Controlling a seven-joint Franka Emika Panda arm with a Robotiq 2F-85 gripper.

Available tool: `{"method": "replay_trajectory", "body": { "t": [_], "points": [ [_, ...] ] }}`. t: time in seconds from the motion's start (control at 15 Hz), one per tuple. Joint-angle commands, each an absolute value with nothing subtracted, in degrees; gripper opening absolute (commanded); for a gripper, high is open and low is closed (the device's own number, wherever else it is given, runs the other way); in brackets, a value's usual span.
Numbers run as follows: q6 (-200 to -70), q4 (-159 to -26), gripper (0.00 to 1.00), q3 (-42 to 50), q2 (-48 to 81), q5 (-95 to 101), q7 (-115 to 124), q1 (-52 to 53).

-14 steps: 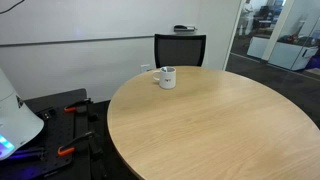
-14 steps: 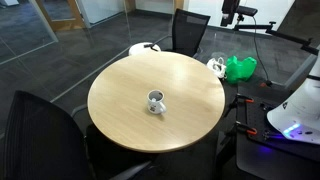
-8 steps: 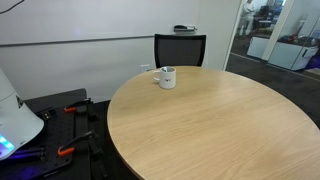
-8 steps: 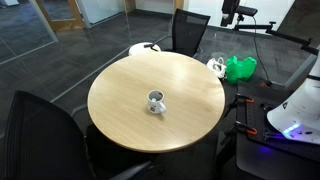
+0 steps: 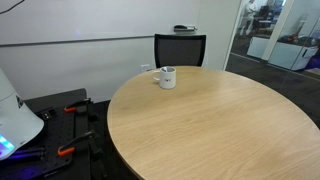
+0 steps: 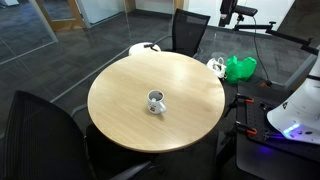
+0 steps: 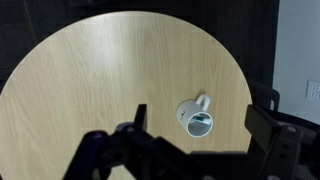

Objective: Pick the marker from the cup and put it on the table

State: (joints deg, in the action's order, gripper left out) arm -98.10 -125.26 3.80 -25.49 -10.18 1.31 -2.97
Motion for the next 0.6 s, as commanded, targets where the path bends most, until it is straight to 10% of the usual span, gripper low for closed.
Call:
{"method": "replay_trajectory", "body": {
  "t": [0.0, 0.53],
  "points": [
    [-101.47, -124.54, 1.0, 4.29, -23.43, -11.14, -1.89, -2.37],
    [-109.79, -123.88, 1.0, 7.65, -16.76, -17.63, -18.92, -0.88]
  ]
}}
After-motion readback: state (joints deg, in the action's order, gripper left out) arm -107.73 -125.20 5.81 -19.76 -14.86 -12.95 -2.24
